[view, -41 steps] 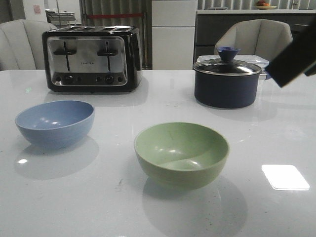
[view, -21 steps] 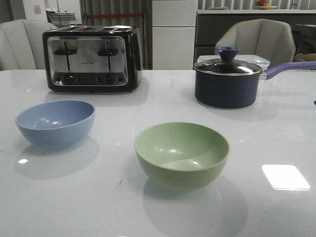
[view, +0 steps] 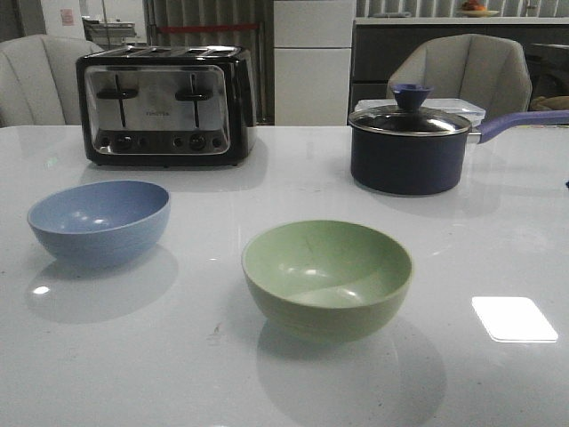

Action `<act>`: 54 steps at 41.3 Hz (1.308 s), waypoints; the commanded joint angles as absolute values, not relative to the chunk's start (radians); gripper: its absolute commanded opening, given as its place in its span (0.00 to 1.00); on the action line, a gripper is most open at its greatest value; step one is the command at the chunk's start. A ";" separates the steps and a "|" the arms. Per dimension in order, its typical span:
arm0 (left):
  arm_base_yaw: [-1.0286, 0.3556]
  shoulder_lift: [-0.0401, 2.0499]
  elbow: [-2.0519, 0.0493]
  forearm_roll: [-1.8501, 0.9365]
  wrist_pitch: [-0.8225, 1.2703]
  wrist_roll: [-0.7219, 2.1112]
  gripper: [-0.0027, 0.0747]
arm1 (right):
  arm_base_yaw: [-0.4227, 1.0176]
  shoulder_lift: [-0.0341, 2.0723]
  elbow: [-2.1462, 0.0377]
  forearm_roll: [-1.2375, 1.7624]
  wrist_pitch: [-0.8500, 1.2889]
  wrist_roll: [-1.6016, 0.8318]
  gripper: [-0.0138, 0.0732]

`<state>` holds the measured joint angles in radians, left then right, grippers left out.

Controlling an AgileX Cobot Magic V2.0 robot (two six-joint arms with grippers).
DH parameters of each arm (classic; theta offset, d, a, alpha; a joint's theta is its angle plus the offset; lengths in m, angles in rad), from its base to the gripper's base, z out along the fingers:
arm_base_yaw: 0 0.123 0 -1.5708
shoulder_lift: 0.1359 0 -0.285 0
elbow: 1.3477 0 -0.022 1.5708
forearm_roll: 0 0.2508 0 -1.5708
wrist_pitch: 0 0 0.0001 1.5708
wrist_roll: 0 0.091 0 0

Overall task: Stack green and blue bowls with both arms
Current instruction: 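Lower the left gripper onto the rim of the light blue bowl, then grasp the blue bowl rim with the left gripper and lift it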

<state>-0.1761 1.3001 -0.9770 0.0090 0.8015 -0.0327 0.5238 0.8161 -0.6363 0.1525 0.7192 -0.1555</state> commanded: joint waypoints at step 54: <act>-0.199 1.722 -1.312 -0.019 0.698 0.012 0.15 | 0.523 0.806 -0.663 0.152 0.663 -0.154 0.66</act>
<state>-0.1829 1.8269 -1.2650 -0.0156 0.6839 -0.0090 0.5238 0.8161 -0.6363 0.1510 0.7192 -0.1545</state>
